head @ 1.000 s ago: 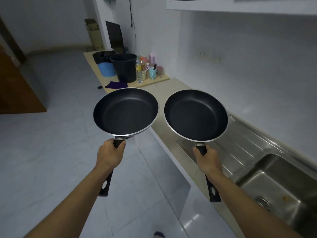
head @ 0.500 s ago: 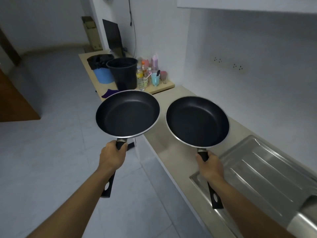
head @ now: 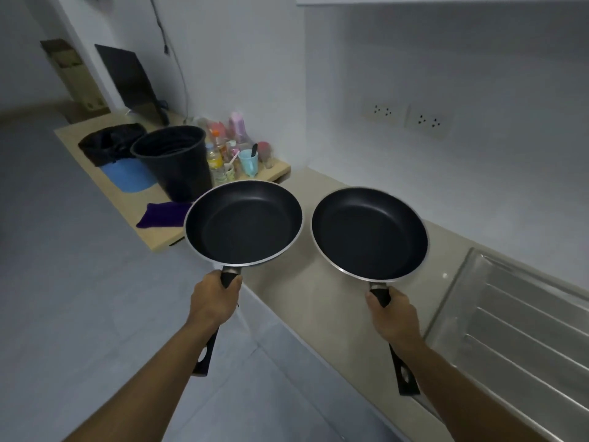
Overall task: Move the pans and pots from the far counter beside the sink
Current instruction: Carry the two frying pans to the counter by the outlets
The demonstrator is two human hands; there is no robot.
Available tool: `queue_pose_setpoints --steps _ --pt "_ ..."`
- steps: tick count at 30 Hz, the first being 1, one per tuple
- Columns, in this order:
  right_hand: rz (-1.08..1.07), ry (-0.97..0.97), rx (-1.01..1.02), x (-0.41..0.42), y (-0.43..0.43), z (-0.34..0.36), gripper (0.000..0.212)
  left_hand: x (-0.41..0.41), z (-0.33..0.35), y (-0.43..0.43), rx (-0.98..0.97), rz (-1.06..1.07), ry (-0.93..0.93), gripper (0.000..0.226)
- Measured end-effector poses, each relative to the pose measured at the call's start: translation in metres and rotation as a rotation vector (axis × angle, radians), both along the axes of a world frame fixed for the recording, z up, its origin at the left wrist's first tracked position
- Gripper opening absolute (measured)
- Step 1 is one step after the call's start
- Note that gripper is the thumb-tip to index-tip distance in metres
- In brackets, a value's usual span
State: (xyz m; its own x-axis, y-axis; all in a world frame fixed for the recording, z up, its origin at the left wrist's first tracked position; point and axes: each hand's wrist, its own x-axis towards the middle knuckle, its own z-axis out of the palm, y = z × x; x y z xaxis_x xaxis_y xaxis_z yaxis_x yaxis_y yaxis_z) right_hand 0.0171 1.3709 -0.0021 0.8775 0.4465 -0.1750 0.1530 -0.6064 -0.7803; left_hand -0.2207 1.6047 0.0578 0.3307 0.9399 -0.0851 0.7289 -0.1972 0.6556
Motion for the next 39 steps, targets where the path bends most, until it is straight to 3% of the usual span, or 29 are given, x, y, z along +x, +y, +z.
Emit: queue_pose_setpoints --steps 9,21,39 --pt "-0.142 0.007 -0.092 0.018 0.049 -0.018 0.027 0.062 -0.023 0.083 -0.065 -0.185 0.007 0.029" --pt "-0.21 0.077 -0.116 0.073 0.095 -0.056 0.023 0.153 -0.059 0.163 -0.103 -0.26 0.076 0.027" --pt "-0.459 0.146 -0.161 0.061 0.187 -0.078 0.024 0.207 -0.099 0.269 -0.182 -0.475 0.125 0.021"
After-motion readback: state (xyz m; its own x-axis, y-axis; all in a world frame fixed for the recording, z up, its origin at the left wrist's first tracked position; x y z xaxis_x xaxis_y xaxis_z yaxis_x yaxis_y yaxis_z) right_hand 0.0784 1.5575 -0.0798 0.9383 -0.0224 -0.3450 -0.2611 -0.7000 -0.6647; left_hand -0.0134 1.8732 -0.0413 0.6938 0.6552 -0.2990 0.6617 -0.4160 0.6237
